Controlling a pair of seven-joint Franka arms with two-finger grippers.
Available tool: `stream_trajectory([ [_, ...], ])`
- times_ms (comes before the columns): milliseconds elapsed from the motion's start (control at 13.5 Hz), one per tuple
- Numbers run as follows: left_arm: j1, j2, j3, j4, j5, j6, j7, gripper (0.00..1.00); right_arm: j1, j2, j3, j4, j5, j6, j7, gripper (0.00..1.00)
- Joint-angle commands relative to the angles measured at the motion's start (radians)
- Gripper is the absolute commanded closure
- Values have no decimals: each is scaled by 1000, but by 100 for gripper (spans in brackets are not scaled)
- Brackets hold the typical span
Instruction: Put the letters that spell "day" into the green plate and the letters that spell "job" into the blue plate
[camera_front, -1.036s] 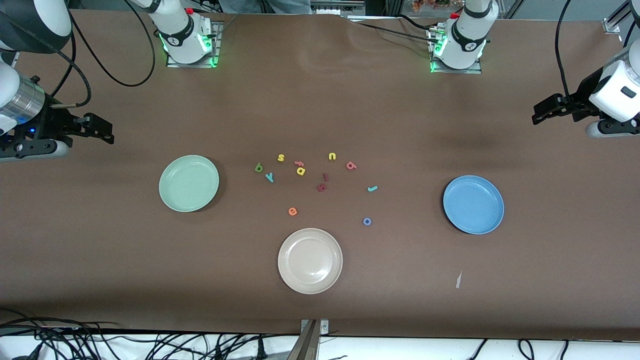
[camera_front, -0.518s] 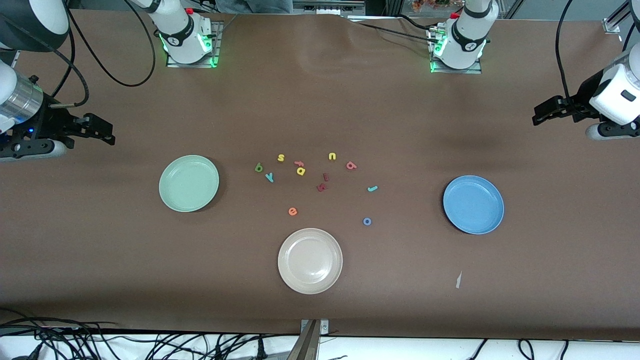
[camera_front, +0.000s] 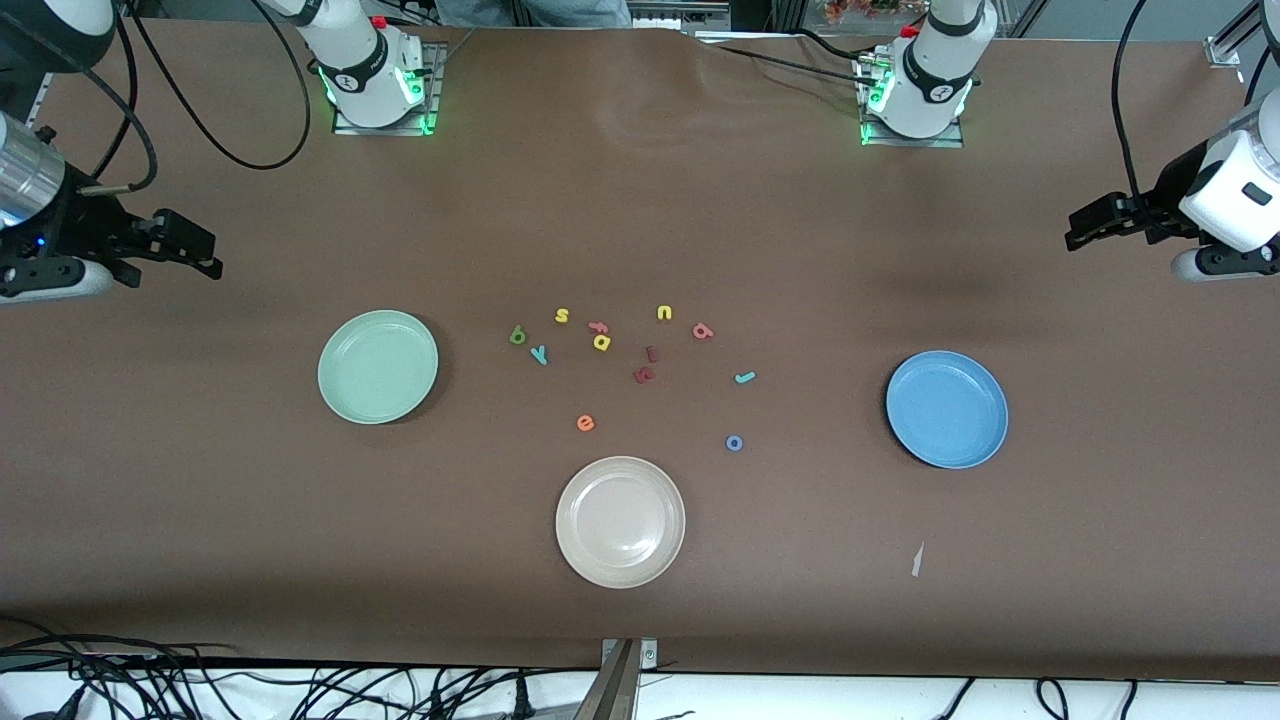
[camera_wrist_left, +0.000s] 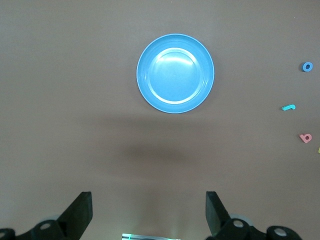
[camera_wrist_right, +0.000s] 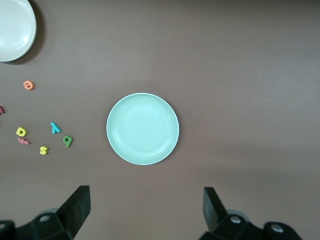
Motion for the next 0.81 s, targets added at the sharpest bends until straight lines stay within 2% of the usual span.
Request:
stream_trajectory([
  [0,9,13,-2,31,-15,-30,14,0,-2,-5,-3,-11,16,19,-15,0],
  [740,9,24,-2,31,-15,-29,14,0,-8,-5,-11,-29,16,20,-16,0],
])
